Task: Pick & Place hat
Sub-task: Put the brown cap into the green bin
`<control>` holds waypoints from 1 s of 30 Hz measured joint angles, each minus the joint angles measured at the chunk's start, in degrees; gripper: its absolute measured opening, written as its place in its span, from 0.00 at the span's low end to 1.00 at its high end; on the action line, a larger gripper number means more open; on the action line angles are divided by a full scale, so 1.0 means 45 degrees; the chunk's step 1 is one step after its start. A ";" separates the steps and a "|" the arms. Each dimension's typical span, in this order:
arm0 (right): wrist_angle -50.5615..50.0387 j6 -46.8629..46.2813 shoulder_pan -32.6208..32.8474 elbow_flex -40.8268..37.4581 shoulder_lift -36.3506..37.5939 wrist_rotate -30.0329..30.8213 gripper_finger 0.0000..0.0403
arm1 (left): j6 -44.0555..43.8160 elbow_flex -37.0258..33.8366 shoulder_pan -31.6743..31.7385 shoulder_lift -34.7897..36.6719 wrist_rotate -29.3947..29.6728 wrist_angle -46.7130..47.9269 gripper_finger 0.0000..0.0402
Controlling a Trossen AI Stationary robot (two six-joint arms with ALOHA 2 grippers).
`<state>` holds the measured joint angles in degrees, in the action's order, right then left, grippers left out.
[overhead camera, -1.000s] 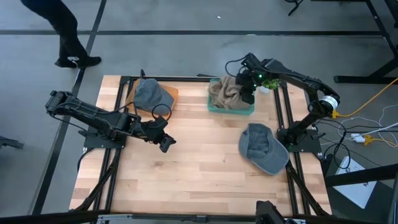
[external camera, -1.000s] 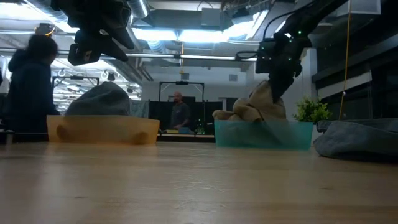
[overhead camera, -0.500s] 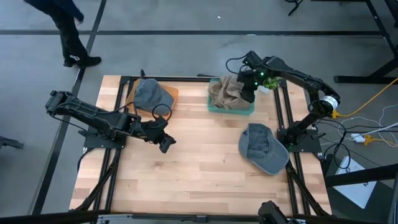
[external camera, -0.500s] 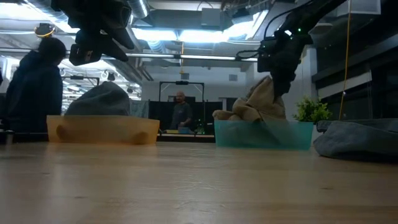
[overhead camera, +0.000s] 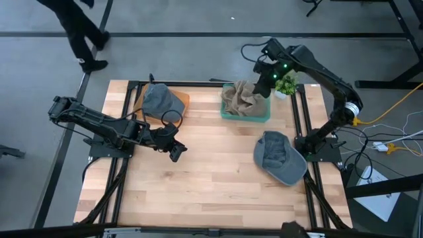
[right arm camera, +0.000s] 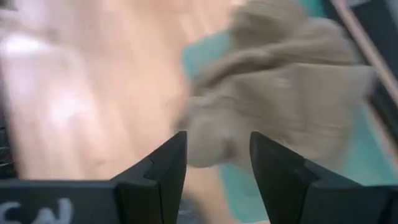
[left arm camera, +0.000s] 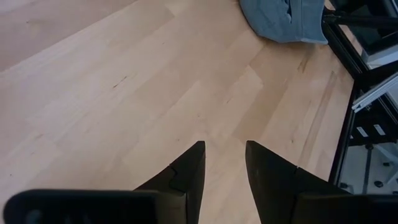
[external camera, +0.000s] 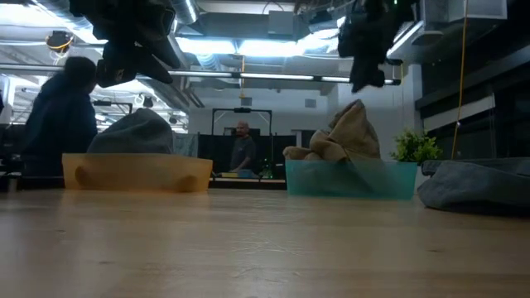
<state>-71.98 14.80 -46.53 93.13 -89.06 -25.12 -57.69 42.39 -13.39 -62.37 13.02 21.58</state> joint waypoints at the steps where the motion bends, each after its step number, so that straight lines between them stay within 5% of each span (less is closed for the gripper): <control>1: -0.0211 -0.0098 0.0226 0.0228 0.0003 -0.0132 0.42 | 0.0000 -0.0001 0.0000 0.0000 0.0000 0.0001 0.28; 6: -0.0624 -0.0386 0.1829 0.0615 0.0015 0.0955 0.32 | 0.0000 -0.0003 -0.0004 0.0000 0.0194 0.0016 0.27; 12: -0.0925 -0.0444 0.3581 0.0479 0.0010 0.1983 0.04 | -0.0001 0.0000 0.0000 0.0000 0.0564 0.0016 0.27; 21: 0.1871 -0.1533 0.4902 0.0479 -0.0061 0.4036 0.01 | 0.0427 0.0001 -0.0005 0.0002 0.0692 0.0021 0.27; 30: 0.1415 -0.1628 0.5642 0.0479 -0.0890 0.5586 0.01 | 0.0427 0.0000 -0.0003 0.0000 0.0902 0.0021 0.27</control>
<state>-65.61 7.47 -21.14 95.29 -93.06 0.02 -55.77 42.39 -13.40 -62.37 17.08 21.67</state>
